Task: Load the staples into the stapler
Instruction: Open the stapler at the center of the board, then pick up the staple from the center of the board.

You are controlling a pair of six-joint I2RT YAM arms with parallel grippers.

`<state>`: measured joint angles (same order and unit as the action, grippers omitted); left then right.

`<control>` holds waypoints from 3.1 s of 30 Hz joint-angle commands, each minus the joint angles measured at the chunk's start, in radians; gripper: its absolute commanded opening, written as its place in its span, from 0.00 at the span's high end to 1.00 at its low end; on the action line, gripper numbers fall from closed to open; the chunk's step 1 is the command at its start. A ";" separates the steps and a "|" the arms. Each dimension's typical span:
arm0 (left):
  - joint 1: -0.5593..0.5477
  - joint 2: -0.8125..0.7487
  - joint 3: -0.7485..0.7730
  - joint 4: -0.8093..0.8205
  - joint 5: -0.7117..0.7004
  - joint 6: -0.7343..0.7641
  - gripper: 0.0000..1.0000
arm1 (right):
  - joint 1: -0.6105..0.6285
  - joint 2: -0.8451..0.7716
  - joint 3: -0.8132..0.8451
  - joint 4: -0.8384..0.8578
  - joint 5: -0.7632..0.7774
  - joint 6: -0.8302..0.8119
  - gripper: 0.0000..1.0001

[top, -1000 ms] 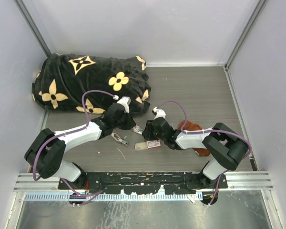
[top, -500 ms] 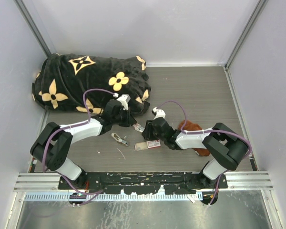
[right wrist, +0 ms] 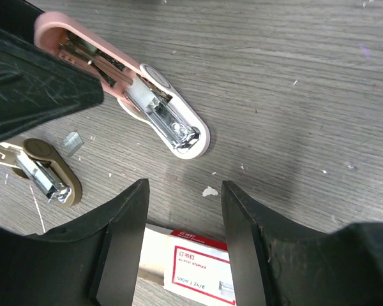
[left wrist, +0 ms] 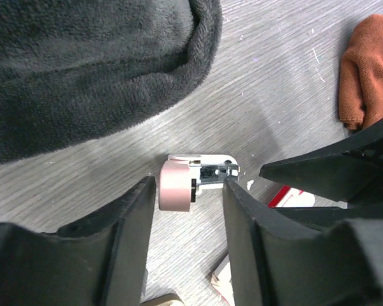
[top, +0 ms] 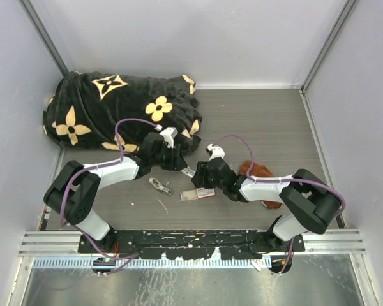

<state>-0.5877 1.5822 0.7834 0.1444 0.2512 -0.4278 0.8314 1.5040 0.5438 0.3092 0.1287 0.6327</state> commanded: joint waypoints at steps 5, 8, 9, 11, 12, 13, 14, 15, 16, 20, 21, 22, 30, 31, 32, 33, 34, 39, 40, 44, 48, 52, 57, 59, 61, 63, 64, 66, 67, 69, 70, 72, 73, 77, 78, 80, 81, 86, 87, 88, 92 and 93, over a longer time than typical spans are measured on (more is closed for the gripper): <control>-0.003 -0.036 0.032 0.008 0.000 0.026 0.38 | 0.003 -0.119 -0.003 -0.011 0.025 -0.061 0.42; -0.002 -0.073 0.018 0.000 -0.053 0.028 0.28 | 0.005 -0.154 -0.007 -0.006 -0.006 -0.124 0.41; -0.001 -0.087 0.013 -0.004 -0.071 0.029 0.24 | 0.006 -0.162 0.002 -0.014 -0.017 -0.159 0.41; 0.003 -0.125 0.001 -0.008 -0.104 0.029 0.16 | 0.034 -0.174 0.019 -0.032 -0.013 -0.216 0.40; 0.005 -0.147 -0.006 -0.010 -0.115 0.028 0.14 | 0.052 -0.176 0.026 -0.032 -0.004 -0.247 0.40; 0.009 -0.172 -0.012 -0.015 -0.129 0.027 0.13 | 0.069 -0.170 0.041 -0.041 0.014 -0.265 0.40; 0.013 -0.197 -0.018 -0.023 -0.144 0.025 0.10 | 0.081 -0.161 0.063 -0.061 0.030 -0.271 0.41; 0.016 -0.226 -0.023 -0.035 -0.160 0.022 0.08 | 0.090 -0.143 0.086 -0.084 0.043 -0.271 0.42; 0.021 -0.253 -0.027 -0.051 -0.185 0.018 0.07 | 0.102 -0.124 0.107 -0.100 0.059 -0.271 0.43; 0.042 -0.400 -0.074 -0.109 -0.241 0.013 0.10 | 0.132 -0.070 0.149 -0.089 0.127 -0.224 0.47; 0.043 -0.427 -0.078 -0.137 -0.246 0.026 0.15 | 0.129 -0.069 0.147 -0.080 0.139 -0.198 0.47; 0.042 -0.447 -0.075 -0.172 -0.242 0.039 0.19 | 0.129 -0.073 0.141 -0.072 0.153 -0.181 0.47; -0.103 -0.373 -0.006 -0.392 -0.320 0.122 0.40 | -0.009 -0.180 0.056 -0.071 0.119 -0.146 0.46; -0.121 -0.356 0.001 -0.406 -0.342 0.128 0.42 | -0.030 -0.200 0.045 -0.079 0.116 -0.152 0.46; -0.133 -0.336 0.008 -0.414 -0.358 0.132 0.43 | -0.049 -0.221 0.034 -0.086 0.111 -0.154 0.46; -0.139 -0.323 0.016 -0.421 -0.367 0.134 0.44 | -0.067 -0.244 0.019 -0.093 0.107 -0.154 0.45; -0.141 -0.286 0.022 -0.423 -0.366 0.136 0.45 | -0.086 -0.267 0.007 -0.096 0.103 -0.156 0.45; -0.156 -0.175 0.085 -0.449 -0.350 0.142 0.54 | -0.123 -0.360 -0.055 -0.106 0.101 -0.151 0.44; -0.159 -0.156 0.096 -0.457 -0.351 0.139 0.55 | -0.125 -0.372 -0.062 -0.107 0.100 -0.149 0.44; -0.169 -0.107 0.116 -0.478 -0.350 0.132 0.58 | -0.139 -0.405 -0.086 -0.104 0.100 -0.138 0.44; -0.176 -0.076 0.124 -0.498 -0.331 0.134 0.59 | -0.152 -0.425 -0.099 -0.101 0.099 -0.136 0.44; -0.179 -0.054 0.125 -0.520 -0.331 0.134 0.59 | -0.164 -0.443 -0.109 -0.101 0.100 -0.135 0.44; -0.178 -0.032 0.123 -0.522 -0.331 0.142 0.59 | -0.175 -0.459 -0.118 -0.100 0.069 -0.130 0.43; -0.178 -0.021 0.122 -0.515 -0.328 0.144 0.59 | -0.178 -0.462 -0.119 -0.100 0.063 -0.128 0.44; -0.179 -0.011 0.125 -0.509 -0.327 0.147 0.60 | -0.180 -0.463 -0.119 -0.101 0.061 -0.129 0.43; -0.179 0.001 0.131 -0.503 -0.326 0.149 0.60 | -0.180 -0.462 -0.120 -0.101 0.058 -0.126 0.43; -0.178 0.006 0.134 -0.502 -0.327 0.151 0.61 | -0.182 -0.463 -0.119 -0.100 0.056 -0.125 0.43; -0.179 0.019 0.138 -0.501 -0.331 0.153 0.62 | -0.181 -0.461 -0.119 -0.100 0.053 -0.123 0.43; -0.178 0.022 0.139 -0.500 -0.331 0.154 0.62 | -0.181 -0.461 -0.119 -0.099 0.052 -0.123 0.43; -0.178 0.027 0.138 -0.496 -0.330 0.155 0.65 | -0.182 -0.463 -0.120 -0.101 0.052 -0.121 0.43; -0.178 0.028 0.139 -0.496 -0.328 0.155 0.66 | -0.183 -0.463 -0.122 -0.098 0.052 -0.120 0.43; -0.178 0.029 0.138 -0.496 -0.329 0.154 0.69 | -0.183 -0.462 -0.124 -0.099 0.052 -0.119 0.43; -0.178 0.030 0.137 -0.499 -0.329 0.154 0.70 | -0.184 -0.462 -0.124 -0.098 0.052 -0.119 0.43; -0.179 0.030 0.128 -0.503 -0.330 0.157 0.77 | -0.185 -0.465 -0.126 -0.095 0.053 -0.117 0.43; -0.179 0.028 0.127 -0.504 -0.330 0.158 0.78 | -0.184 -0.465 -0.126 -0.094 0.053 -0.117 0.43; -0.179 0.020 0.124 -0.501 -0.323 0.153 0.81 | -0.186 -0.468 -0.127 -0.094 0.051 -0.116 0.43; -0.179 0.014 0.123 -0.497 -0.317 0.147 0.82 | -0.187 -0.473 -0.127 -0.094 0.048 -0.117 0.43; -0.178 -0.055 0.134 -0.466 -0.253 0.105 0.85 | -0.203 -0.509 -0.136 -0.095 0.018 -0.113 0.43; -0.179 -0.069 0.138 -0.460 -0.244 0.097 0.85 | -0.210 -0.517 -0.137 -0.096 0.006 -0.113 0.43; -0.178 -0.083 0.148 -0.456 -0.233 0.090 0.86 | -0.217 -0.526 -0.137 -0.097 -0.007 -0.113 0.43; -0.177 -0.129 0.176 -0.451 -0.185 0.064 0.87 | -0.248 -0.559 -0.144 -0.085 -0.080 -0.115 0.43; -0.177 -0.141 0.177 -0.447 -0.172 0.054 0.88 | -0.257 -0.570 -0.150 -0.073 -0.112 -0.115 0.43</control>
<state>-0.7639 1.5196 0.9009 -0.3668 0.0063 -0.3302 0.6014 0.9794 0.4015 0.1787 0.1123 0.5076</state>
